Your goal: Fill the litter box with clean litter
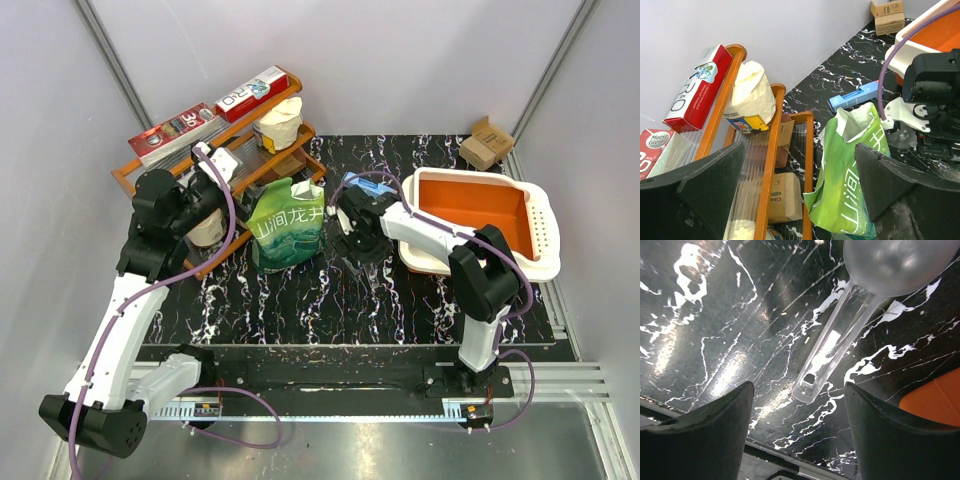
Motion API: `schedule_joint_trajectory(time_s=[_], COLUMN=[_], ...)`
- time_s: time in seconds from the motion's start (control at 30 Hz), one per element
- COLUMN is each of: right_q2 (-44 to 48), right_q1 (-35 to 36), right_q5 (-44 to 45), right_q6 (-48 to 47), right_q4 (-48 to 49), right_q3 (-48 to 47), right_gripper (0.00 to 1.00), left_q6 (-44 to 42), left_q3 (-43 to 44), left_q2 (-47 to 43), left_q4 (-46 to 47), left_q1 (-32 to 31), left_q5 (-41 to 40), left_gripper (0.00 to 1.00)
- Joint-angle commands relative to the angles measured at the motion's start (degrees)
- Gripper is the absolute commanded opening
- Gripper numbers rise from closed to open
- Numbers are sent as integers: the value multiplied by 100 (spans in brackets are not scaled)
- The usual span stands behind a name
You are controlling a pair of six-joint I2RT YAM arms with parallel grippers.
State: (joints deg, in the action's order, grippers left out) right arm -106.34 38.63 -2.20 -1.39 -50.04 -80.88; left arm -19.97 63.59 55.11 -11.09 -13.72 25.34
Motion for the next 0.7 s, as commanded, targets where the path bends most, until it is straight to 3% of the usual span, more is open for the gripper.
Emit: schedule_joint_trajectory(time_s=[0.0,0.33,0.57,0.6,0.67], right_q2=[-88,-439,-282,-177,201], right_q1=[4,13,-48,-40,-57], right_q5=[193,246,229,89,27], right_q6=[103,104,104,104,112], right_q4=[240,495,346,250,118], right_q3=[257,556,521,521,442], right_gripper=[77,65,26,14,2], left_q6=[28,125,107,107,107], left_q3=[39,48,22,13,-49], left_q2=[-97,-106,-71,-62,-62], left_q4=[116,2,-25,-33,-16], left_q1=[9,9,9,18,9], left_q5=[190,384,524,568,717], left_gripper=[95,94,94,94,93])
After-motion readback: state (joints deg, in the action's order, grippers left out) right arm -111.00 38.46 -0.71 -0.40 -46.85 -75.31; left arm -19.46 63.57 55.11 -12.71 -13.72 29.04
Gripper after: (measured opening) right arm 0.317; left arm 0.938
